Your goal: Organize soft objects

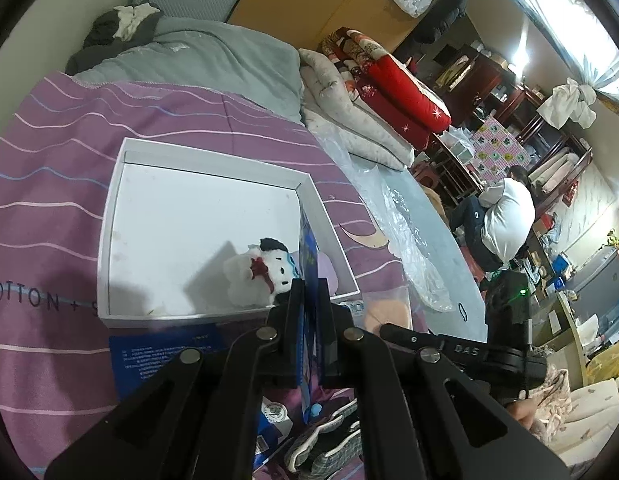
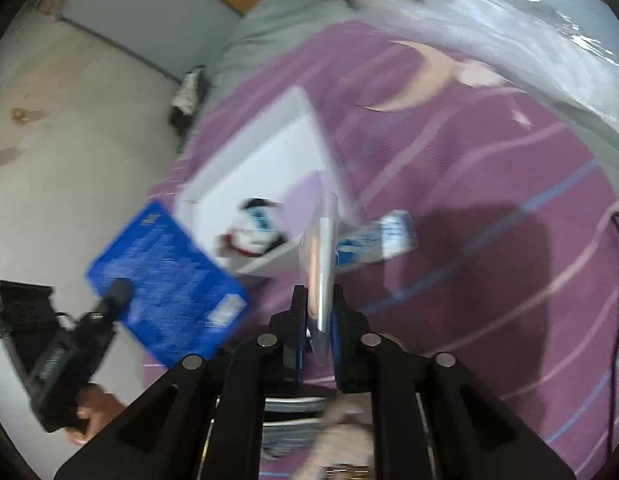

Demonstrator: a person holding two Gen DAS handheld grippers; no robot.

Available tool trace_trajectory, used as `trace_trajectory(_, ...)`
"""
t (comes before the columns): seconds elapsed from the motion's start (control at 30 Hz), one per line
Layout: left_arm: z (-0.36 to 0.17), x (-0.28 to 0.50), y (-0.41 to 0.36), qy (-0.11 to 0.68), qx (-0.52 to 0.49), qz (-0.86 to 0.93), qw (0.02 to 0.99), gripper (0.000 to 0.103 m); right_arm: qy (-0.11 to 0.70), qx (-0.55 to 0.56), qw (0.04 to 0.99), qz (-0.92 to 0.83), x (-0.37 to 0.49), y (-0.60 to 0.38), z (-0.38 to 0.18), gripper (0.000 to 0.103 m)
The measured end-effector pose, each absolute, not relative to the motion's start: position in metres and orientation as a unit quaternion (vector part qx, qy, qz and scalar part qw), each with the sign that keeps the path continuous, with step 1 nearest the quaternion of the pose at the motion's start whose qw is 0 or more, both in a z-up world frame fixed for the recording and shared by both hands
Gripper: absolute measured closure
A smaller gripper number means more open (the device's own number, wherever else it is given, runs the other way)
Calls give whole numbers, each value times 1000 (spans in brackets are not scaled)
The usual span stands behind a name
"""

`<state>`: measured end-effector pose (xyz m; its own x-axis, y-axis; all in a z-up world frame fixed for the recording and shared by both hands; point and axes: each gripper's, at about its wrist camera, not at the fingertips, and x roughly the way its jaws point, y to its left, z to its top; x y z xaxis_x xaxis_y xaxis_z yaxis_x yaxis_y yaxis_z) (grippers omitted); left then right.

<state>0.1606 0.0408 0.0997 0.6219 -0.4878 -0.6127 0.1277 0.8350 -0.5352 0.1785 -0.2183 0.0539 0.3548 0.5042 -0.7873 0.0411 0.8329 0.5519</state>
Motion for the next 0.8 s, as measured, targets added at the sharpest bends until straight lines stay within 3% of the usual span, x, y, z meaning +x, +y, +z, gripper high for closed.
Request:
trace_trajectory(0.13,100,161,35,401,-219,-177,872,98,552,235,792,113,180,-234,48,90)
trace_trajectory(0.37,95,165,30,413,-210,-171,870,98,549,214,804,78,184,-250,44,61)
trace_trajectory(0.63,94,167,25,419,-204,-168,869,98,536,229,810,67,182,-264,44,61)
trace_trajectory(0.7,93,167,24,420,-204,-168,868,98,527,244,810,75,180,-269,47,66)
trace_trajectory(0.77,93,167,24,421,-203,-169,868,98,522,258,808,87,181,-273,47,81)
trace_trajectory(0.8,93,167,24,421,-202,-169,868,98,521,266,806,91,181,-274,47,82)
